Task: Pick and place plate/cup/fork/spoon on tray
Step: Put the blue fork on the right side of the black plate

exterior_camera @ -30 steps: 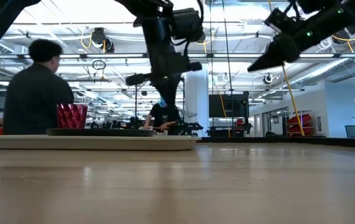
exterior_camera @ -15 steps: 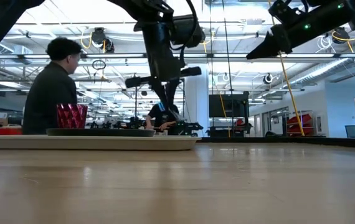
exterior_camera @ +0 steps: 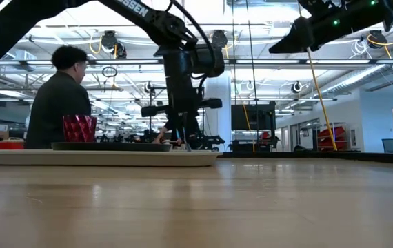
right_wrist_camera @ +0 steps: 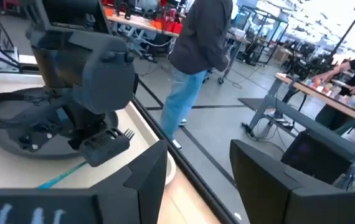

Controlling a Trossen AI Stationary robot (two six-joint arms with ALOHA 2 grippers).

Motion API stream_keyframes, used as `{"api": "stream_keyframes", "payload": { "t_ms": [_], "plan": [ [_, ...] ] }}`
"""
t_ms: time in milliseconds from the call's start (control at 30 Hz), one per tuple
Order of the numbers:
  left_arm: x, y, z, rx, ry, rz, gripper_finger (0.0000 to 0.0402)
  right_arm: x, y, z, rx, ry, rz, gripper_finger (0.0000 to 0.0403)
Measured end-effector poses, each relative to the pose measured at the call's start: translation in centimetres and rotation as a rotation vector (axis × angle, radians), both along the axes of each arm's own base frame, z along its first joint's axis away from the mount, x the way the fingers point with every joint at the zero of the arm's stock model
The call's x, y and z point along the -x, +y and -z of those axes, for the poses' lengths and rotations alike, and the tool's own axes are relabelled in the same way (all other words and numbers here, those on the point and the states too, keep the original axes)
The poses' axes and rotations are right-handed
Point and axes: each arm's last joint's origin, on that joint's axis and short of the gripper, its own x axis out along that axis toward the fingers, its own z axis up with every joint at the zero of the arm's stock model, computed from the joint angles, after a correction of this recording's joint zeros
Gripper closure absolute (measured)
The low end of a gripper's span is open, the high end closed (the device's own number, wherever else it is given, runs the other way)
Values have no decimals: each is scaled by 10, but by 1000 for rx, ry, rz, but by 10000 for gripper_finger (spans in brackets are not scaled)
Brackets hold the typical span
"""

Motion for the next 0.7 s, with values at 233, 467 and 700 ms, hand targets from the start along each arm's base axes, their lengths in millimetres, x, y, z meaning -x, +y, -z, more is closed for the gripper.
{"api": "stream_keyframes", "payload": {
  "t_ms": [233,467,700],
  "plan": [
    [2,8,-1,-17,14,47,360,0,0,-1,29,12,-3,232],
    [1,10,-2,6,-57,-126,333,0,0,-2,53,15,-6,232],
    [-2,11,-4,-29,-99,-172,320,0,0,-3,70,20,-8,232]
  ]
}}
